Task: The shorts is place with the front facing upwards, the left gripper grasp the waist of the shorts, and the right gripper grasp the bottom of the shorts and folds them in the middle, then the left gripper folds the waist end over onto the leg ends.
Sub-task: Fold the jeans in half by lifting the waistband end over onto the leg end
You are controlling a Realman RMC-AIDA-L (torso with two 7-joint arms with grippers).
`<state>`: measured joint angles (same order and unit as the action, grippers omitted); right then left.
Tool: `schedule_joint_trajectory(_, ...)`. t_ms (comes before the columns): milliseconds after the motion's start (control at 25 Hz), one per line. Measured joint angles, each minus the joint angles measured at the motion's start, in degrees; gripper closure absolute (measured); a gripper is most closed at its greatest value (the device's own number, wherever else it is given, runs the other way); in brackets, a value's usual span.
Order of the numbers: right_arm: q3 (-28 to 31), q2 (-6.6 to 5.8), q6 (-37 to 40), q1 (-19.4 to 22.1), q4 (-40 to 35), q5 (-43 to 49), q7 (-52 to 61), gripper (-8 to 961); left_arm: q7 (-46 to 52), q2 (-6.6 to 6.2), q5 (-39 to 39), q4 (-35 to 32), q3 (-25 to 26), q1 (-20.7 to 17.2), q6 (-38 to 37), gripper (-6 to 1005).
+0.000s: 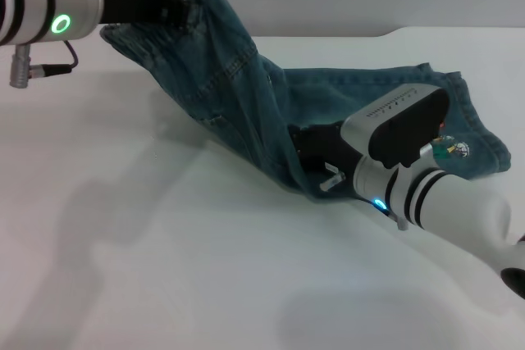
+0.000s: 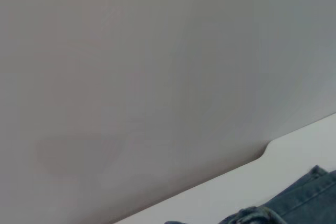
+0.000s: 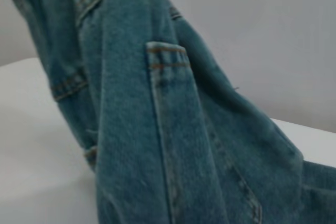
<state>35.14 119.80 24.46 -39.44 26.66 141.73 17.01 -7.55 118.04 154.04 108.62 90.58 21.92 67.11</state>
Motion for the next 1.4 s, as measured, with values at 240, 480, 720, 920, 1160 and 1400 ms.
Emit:
schedule_joint_trajectory(240,-0.5,0.08,0.3,-1.2,-0.2,0.0,0.8,952,-1.5,-0.03,-0.9,1.7,-1.9,-0.7,-0.7,940)
schedule_joint_trajectory(480,-0.5,0.08,0.3,-2.1,-0.4,0.0,1.2,952,-1.9,-0.03,-1.8,3.1,-2.8,-1.3,-1.1,940)
schedule_joint_trajectory(720,-0.8,0.08,0.4,-2.9,-0.3,0.2,2.5,952,-2.4,-0.01,-2.0,4.2,-3.2,-1.4,-1.1,941)
schedule_joint_trajectory(920,-1.9,0.08,0.6,-3.6,0.0,0.2,3.4,952,-2.4,0.00,-2.1,4.7,-3.3,-1.4,-1.0,941)
schedule_joint_trajectory(1160,-4.5,0.08,0.8,-4.7,0.7,0.2,5.8,952,-2.9,-0.03,-2.1,5.5,-4.3,-1.4,-1.1,941)
schedule_joint_trajectory(1400,-6.5,0.07,1.3,-4.9,3.0,0.4,6.2,952,-3.2,-0.04,-2.1,5.6,-4.6,-1.2,-1.2,941)
